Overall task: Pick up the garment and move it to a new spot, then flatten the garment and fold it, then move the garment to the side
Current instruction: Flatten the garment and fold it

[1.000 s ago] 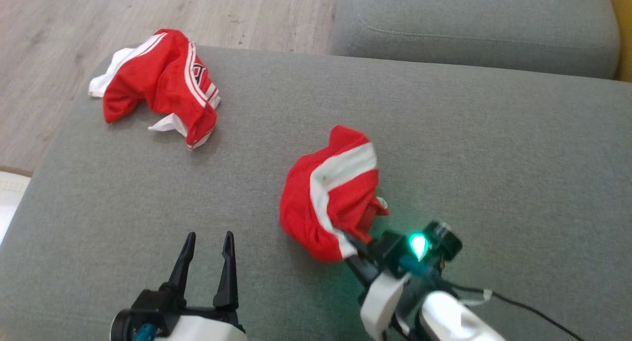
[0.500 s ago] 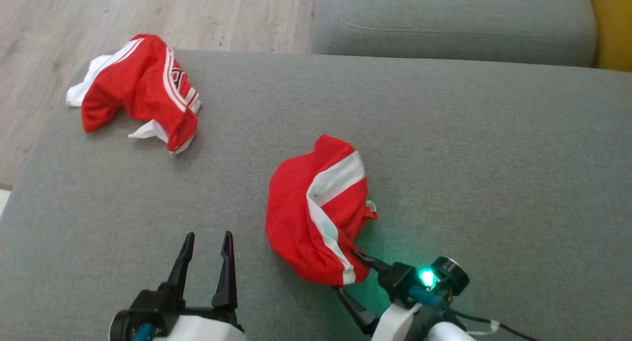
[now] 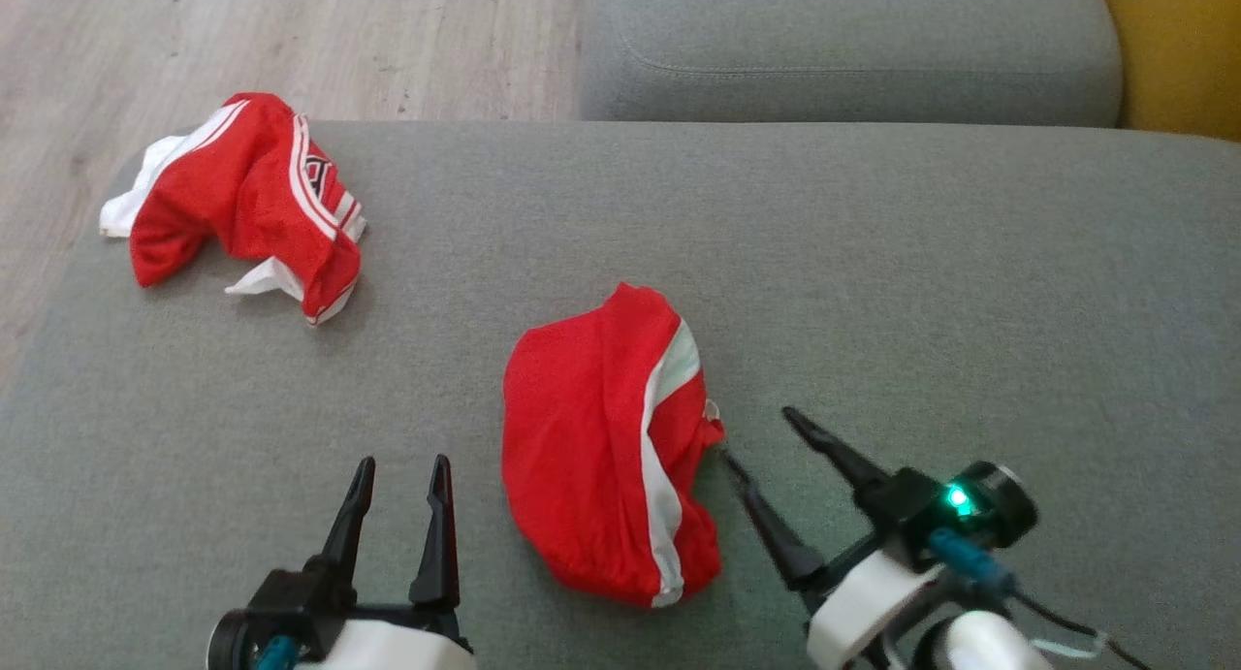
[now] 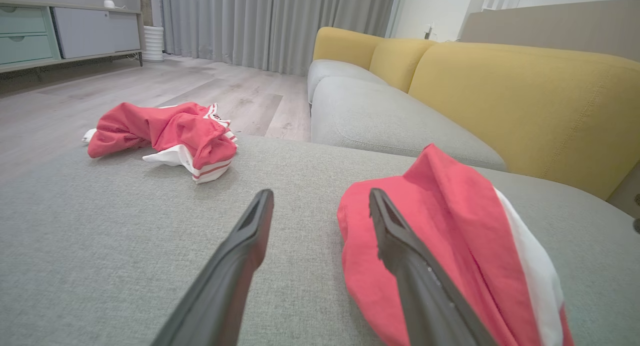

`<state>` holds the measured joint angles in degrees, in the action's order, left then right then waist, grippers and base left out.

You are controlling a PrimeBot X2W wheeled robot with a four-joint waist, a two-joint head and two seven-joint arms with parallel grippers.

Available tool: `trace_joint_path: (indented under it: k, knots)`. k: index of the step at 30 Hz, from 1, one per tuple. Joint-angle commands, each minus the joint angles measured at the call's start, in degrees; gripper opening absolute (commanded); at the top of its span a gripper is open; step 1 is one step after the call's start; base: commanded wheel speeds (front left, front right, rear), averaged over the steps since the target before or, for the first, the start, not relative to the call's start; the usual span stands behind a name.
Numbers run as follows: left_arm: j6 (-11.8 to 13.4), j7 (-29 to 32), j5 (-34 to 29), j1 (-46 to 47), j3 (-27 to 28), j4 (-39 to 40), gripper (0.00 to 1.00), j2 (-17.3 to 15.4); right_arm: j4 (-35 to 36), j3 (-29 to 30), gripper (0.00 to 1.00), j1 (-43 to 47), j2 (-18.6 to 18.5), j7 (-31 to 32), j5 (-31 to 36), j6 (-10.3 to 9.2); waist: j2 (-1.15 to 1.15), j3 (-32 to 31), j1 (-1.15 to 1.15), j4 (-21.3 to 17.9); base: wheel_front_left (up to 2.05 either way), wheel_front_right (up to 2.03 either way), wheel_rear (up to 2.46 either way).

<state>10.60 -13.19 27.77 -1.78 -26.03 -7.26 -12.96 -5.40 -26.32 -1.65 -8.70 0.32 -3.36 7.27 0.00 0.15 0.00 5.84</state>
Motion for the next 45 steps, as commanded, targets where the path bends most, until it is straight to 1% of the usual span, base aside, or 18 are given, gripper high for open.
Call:
trace_joint_path:
  k: [1, 5, 10, 16, 19, 22, 25, 29, 34, 35, 36, 37, 38, 41, 45]
  knots:
    - [0.32, -0.62, 0.48, 1.16, 1.97, 1.8, 1.0, -0.83, 3.2, 0.0, 1.0, -0.82, -0.33, 0.48, -0.03, 0.22, 0.0, -0.09, 0.0, 0.3, 0.0, 0.0, 0.0]
    - [0.38, -0.72, 0.66, 1.13, 2.2, 2.0, 1.0, -1.01, 7.05, 4.08, 1.0, -0.08, -0.39, 3.06, -1.21, 0.22, 0.0, 0.02, 0.0, 1.03, 0.0, 0.0, 0.0]
    - [0.2, -0.77, 0.63, 1.86, 2.0, 1.96, 1.0, -0.94, 4.64, 6.77, 1.0, -3.84, 1.01, 6.23, -4.18, 0.22, 0.0, 0.74, 0.0, 2.7, 0.0, 0.0, 0.0]
    - [-0.19, -0.93, 0.58, 3.03, 1.56, 1.3, 1.0, -0.4, -3.62, 6.99, 1.0, -13.74, 2.44, 9.11, -6.22, 0.22, 0.0, 2.14, 0.0, 5.52, 0.0, 0.0, 0.0]
    - [-0.44, -1.05, 0.61, 3.48, 1.32, 0.79, 1.0, 0.08, -9.05, 6.05, 1.0, -18.11, 2.8, 10.37, -7.64, 0.22, 0.0, 2.57, 0.0, 7.22, 0.0, 0.0, 0.0]
    - [-0.65, -1.2, 0.53, 3.66, 1.16, 0.53, 1.0, 0.39, -15.05, 4.93, 1.0, -20.99, 3.14, 13.05, -10.16, 0.22, 0.0, 2.92, 0.0, 8.83, 0.0, 0.0, 0.0]
    - [-0.87, -1.31, 0.38, 4.03, 0.84, 0.21, 1.0, 0.88, -20.6, 4.51, 1.0, -22.64, 3.24, 15.9, -13.7, 0.22, 0.0, 3.24, 0.0, 10.24, 0.0, 0.0, 0.0]
    - [-1.0, -1.44, 0.3, 4.24, 0.74, -0.37, 1.0, 1.42, -26.57, 4.25, 1.0, -24.17, 3.73, 18.42, -20.37, 0.22, 0.0, 3.62, 0.0, 11.27, 0.0, 0.0, 0.0]
    - [-1.14, -1.56, 0.08, 4.59, 0.8, -0.68, 1.0, 1.74, -31.08, 2.18, 1.0, -25.49, 4.47, 19.37, -27.26, 0.22, 0.0, 4.07, 0.0, 11.84, 0.0, 0.0, 0.0]
    - [-1.16, -1.58, 0.02, 4.68, 0.83, -0.71, 1.0, 1.78, -31.64, 1.62, 0.71, -25.81, 4.56, 18.94, -28.07, 0.22, 0.0, 4.16, 0.0, 11.88, 0.0, 0.0, 0.0]
    - [-1.17, -1.6, -0.04, 4.75, 0.85, -0.75, 1.0, 1.81, -32.09, 0.98, 0.35, -26.13, 4.62, 18.3, -28.7, 0.22, 0.0, 4.23, 0.0, 11.9, 0.0, 0.0, 0.0]
    - [-1.17, -1.62, -0.09, 4.81, 0.9, -0.8, 1.0, 1.83, -32.5, 0.41, 0.12, -26.44, 4.67, 17.57, -29.33, 0.22, 0.0, 4.3, 0.0, 11.88, 0.0, 0.0, 0.0]
    - [-1.16, -1.63, -0.13, 4.84, 0.96, -0.83, 1.0, 1.83, -32.97, -0.08, 0.0, -26.76, 4.7, 16.85, -29.8, 0.22, 0.0, 4.34, 0.0, 11.81, 0.0, 0.0, 0.0]
    - [-1.13, -1.65, -0.18, 4.83, 1.11, -0.87, 1.0, 1.79, -33.77, -0.79, 0.0, -27.48, 4.51, 15.04, -30.1, 0.22, 0.0, 4.35, 0.0, 11.57, 0.0, 0.0, 0.0]
    - [-0.9, -1.69, -0.23, 4.61, 1.44, -0.76, 1.0, 1.68, -34.88, -1.56, 0.0, -28.83, 2.68, 11.24, -30.1, 0.22, 0.0, 4.1, 0.0, 10.53, 0.0, 0.0, 0.0]
